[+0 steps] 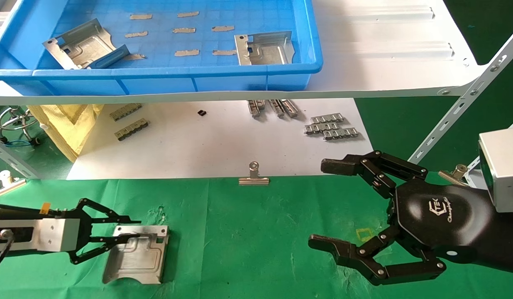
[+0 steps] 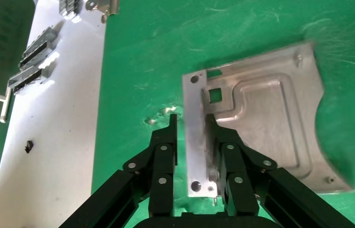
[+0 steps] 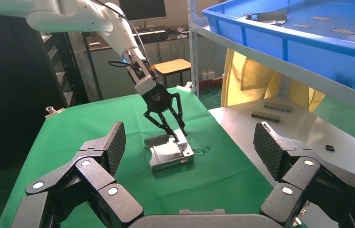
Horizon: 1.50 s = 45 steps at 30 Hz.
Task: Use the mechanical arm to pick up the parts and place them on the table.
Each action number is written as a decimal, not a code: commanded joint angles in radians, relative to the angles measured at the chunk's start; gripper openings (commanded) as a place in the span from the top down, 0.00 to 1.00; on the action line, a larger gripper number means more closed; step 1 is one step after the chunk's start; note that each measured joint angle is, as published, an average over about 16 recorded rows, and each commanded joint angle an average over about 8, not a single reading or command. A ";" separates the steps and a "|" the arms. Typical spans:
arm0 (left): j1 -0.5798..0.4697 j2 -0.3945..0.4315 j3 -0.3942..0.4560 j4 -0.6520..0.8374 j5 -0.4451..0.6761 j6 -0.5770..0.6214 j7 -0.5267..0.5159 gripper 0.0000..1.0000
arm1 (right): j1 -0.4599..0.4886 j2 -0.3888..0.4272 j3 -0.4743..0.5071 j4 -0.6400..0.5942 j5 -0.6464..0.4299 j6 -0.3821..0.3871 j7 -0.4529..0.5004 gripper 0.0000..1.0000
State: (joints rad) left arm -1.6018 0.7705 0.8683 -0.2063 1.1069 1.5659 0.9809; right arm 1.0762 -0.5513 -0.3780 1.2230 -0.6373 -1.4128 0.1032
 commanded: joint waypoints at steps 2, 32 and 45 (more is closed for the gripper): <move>-0.011 0.007 0.002 0.022 -0.001 0.007 0.008 0.00 | 0.000 0.000 0.000 0.000 0.000 0.000 0.000 0.00; 0.097 -0.050 -0.037 -0.033 -0.217 0.025 -0.406 0.00 | 0.000 0.000 0.000 0.000 0.000 0.000 0.000 0.00; 0.189 -0.073 -0.153 -0.251 -0.252 0.004 -0.568 0.00 | 0.000 0.000 0.000 0.000 0.000 0.000 0.000 0.00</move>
State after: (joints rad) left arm -1.4130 0.6974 0.7153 -0.4579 0.8550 1.5703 0.4131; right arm 1.0760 -0.5511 -0.3780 1.2227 -0.6371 -1.4125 0.1031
